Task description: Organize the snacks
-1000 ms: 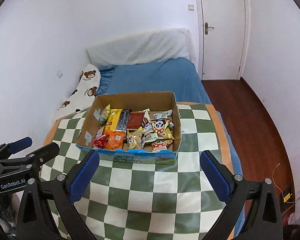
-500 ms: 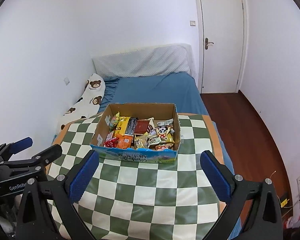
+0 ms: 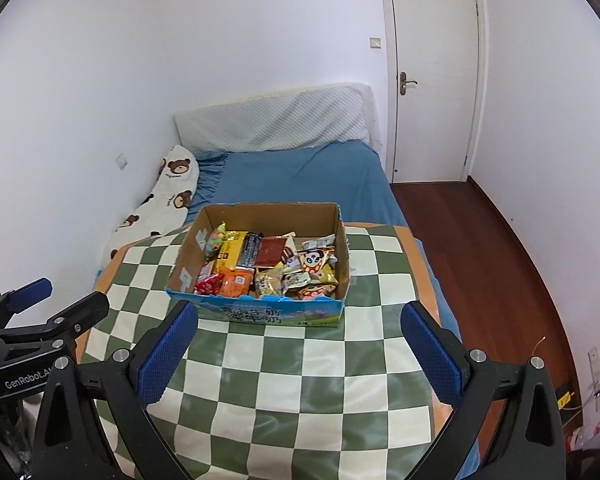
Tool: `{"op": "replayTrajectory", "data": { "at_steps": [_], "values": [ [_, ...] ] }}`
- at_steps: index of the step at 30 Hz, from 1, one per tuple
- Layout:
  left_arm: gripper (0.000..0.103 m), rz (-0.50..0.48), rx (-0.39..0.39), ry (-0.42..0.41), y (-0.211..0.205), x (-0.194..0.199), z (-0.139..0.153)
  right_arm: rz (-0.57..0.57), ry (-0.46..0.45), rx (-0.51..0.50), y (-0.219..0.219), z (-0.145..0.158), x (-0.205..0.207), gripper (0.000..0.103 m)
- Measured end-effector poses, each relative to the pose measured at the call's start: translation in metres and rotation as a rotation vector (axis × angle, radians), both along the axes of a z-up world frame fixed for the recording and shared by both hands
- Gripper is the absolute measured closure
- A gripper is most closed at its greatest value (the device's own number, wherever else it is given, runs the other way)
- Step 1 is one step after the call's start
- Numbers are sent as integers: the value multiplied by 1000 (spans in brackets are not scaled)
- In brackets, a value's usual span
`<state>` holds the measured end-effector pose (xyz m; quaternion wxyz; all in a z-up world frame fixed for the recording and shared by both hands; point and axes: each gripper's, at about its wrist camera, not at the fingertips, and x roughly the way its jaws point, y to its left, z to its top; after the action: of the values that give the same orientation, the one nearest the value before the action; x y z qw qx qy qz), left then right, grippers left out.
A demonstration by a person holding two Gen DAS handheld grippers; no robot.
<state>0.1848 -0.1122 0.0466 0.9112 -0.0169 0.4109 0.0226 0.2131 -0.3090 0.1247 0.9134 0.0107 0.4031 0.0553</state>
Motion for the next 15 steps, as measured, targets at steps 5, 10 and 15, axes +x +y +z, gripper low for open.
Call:
{"op": "replayTrajectory", "data": {
  "at_steps": [5, 10, 15],
  "values": [
    [0, 20, 4, -1, 0, 20, -11, -26, -13, -24, -2, -10, 20, 0],
    [0, 37, 9, 13, 3, 41, -24, -45, -13, -35, -3, -19, 40, 0],
    [0, 39, 18, 29, 3, 54, -32, -59, -12, -43, -1, -25, 56, 0]
  ]
}}
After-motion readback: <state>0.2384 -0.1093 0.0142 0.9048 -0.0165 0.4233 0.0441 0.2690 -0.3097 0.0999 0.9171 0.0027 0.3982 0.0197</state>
